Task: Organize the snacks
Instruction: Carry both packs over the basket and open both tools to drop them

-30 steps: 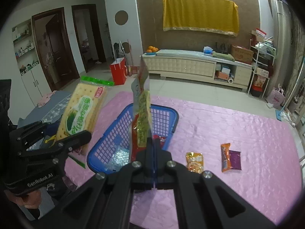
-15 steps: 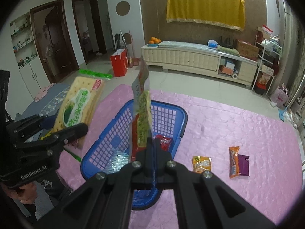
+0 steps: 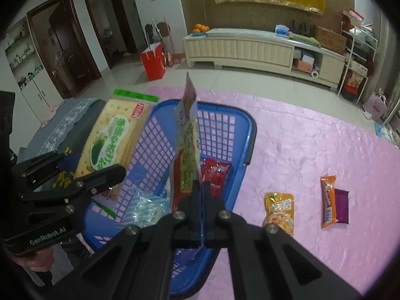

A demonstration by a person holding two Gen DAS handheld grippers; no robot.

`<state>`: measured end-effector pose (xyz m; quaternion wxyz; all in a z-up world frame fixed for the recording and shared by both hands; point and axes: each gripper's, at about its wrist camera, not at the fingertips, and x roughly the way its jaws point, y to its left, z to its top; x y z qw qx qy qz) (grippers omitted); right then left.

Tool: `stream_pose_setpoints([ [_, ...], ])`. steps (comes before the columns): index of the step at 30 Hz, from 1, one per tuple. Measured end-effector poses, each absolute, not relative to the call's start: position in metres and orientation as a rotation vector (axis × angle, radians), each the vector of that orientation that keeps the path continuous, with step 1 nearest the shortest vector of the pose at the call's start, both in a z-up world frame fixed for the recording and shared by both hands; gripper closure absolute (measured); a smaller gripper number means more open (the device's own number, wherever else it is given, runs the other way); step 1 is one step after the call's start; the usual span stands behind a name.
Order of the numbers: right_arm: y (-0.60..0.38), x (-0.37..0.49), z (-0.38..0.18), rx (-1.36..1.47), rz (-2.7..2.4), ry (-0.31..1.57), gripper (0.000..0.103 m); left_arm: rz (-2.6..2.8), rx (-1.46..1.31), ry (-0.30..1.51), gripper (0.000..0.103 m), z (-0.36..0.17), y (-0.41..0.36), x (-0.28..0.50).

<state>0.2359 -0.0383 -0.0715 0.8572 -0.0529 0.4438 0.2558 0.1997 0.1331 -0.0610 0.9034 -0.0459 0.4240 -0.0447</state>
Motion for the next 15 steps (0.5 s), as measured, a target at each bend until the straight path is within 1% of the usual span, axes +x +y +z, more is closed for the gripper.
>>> stream_pose_setpoints([
  [7, -0.027, 0.241, -0.076, -0.167, 0.528, 0.940, 0.101, -0.074, -0.078, 0.913, 0.056, -0.072, 0.131, 0.211],
  [10, -0.026, 0.241, -0.075, -0.181, 0.516, 0.941, 0.100, -0.072, -0.056, 0.900, 0.049, -0.071, 0.129, 0.210],
  [11, -0.025, 0.241, -0.074, -0.189, 0.505, 0.936, 0.096, -0.073, -0.064, 0.895, 0.042, -0.070, 0.130, 0.209],
  [12, -0.026, 0.241, -0.074, -0.196, 0.491, 0.937, 0.089, -0.076, -0.076, 0.887, 0.039, -0.067, 0.132, 0.208],
  [13, -0.027, 0.241, -0.073, -0.196, 0.490, 0.941, 0.081, -0.083, -0.087, 0.882, 0.039, -0.065, 0.133, 0.207],
  [14, -0.028, 0.239, -0.071, -0.192, 0.494, 0.941, 0.077, -0.085, -0.095, 0.878, 0.039, -0.062, 0.134, 0.205],
  [15, -0.030, 0.237, -0.068, -0.189, 0.494, 0.933, 0.068, -0.081, -0.099, 0.875, 0.039, -0.060, 0.134, 0.203],
])
